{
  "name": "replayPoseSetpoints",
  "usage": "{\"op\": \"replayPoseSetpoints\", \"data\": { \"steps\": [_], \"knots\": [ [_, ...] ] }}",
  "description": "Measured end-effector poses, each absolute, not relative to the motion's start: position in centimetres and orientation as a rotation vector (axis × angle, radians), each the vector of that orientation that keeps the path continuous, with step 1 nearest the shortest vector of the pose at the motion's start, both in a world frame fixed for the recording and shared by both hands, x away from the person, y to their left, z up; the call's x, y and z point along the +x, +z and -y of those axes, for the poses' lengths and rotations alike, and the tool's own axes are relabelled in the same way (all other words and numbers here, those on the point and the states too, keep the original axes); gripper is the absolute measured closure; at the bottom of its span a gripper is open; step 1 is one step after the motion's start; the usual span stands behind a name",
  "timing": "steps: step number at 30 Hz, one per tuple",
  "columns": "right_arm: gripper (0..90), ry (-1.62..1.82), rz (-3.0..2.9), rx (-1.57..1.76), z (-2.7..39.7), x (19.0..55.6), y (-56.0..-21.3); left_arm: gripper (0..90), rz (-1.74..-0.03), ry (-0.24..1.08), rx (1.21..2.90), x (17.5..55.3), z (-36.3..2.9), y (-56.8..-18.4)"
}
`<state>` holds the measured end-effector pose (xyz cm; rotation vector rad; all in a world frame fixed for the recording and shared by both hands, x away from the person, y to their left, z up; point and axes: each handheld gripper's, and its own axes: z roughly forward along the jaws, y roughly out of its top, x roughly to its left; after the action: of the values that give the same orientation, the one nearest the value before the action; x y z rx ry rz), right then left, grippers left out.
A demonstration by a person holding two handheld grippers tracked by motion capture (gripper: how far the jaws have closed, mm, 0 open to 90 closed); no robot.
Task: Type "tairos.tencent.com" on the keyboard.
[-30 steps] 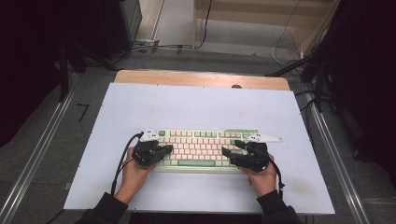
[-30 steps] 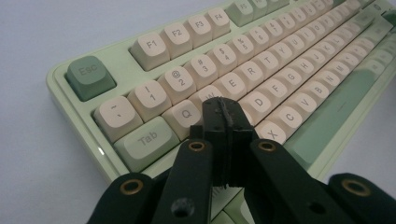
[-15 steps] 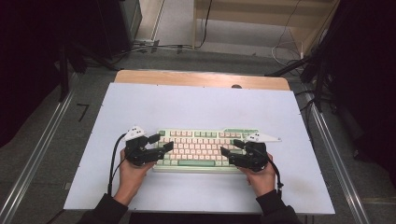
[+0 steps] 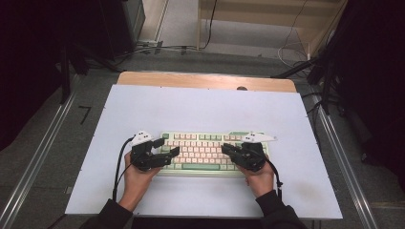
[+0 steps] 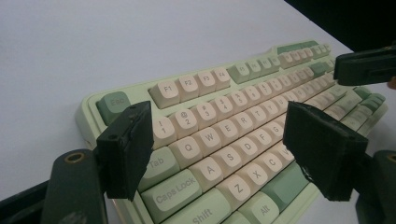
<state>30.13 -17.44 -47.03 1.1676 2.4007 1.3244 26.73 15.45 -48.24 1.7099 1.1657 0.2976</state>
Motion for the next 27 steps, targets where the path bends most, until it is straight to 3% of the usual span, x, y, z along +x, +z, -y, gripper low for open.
{"op": "replayPoseSetpoints", "data": {
  "steps": [2,13,27],
  "knots": [
    [87.2,1.306,-2.419,1.157,16.8,30.3,-47.3,25.2,-1.165,0.298,1.708,26.7,-15.5,-48.2],
    [87.3,1.225,-2.461,1.119,14.3,31.0,-48.1,23.8,-1.159,0.314,1.711,26.6,-15.3,-48.2],
    [87.3,1.176,-2.445,1.149,14.0,31.5,-48.3,24.5,-1.159,0.325,1.718,26.5,-15.2,-48.4]
  ]
}}
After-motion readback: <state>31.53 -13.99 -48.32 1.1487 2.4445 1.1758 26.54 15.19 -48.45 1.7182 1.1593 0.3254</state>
